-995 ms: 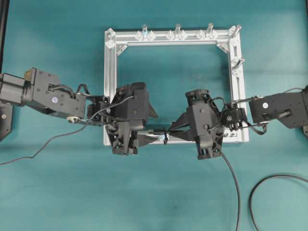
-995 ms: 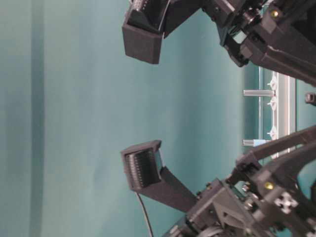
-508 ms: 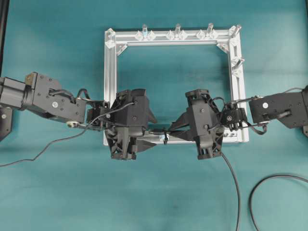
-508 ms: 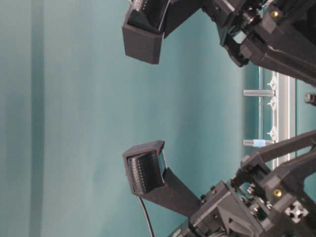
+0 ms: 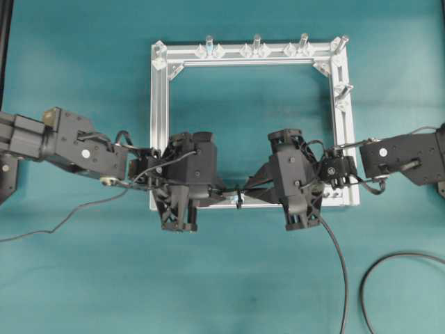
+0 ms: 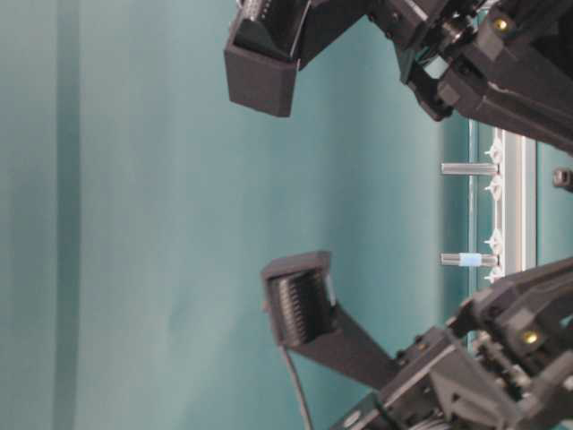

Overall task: Insert the wire through the string loop located in the center.
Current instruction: 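Close the left gripper on the USB plug beyond the loop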

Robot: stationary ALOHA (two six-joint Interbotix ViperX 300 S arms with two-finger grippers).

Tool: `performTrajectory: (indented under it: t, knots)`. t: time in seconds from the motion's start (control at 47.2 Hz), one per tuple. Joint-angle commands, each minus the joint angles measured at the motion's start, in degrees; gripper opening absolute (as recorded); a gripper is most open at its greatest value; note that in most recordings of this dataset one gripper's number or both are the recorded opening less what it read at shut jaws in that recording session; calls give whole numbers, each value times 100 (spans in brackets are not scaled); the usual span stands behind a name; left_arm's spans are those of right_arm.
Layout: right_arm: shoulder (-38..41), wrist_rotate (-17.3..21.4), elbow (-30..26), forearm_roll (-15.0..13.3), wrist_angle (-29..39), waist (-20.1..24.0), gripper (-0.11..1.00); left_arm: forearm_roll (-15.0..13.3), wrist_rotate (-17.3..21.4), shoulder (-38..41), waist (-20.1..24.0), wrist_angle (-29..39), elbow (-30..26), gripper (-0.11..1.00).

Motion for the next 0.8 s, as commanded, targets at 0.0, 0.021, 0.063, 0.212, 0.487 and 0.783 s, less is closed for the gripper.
performTrajectory:
  t: [0.0, 0.021, 0.063, 0.212, 0.487, 0.783]
  knots:
    - [-70, -9, -97, -9, -97, -9, 10, 18, -9, -9, 0, -35, -193, 18]
    - [-70, -9, -97, -9, -97, -9, 10, 18, 0, -9, 0, -35, -229, 18]
    - [-70, -9, -97, -9, -105, -9, 10, 18, 18, -18, 0, -35, -255, 18]
    - [-70, -9, -88, -9, -158, 0, 10, 18, 26, -97, 26, 0, -211, 18]
    - [-70, 0, -88, -9, -123, 0, 10, 18, 0, -396, 44, 18, 62, 18]
    - [-70, 26, -88, 0, -44, -9, 10, 18, 0, -492, 44, 62, 123, 13]
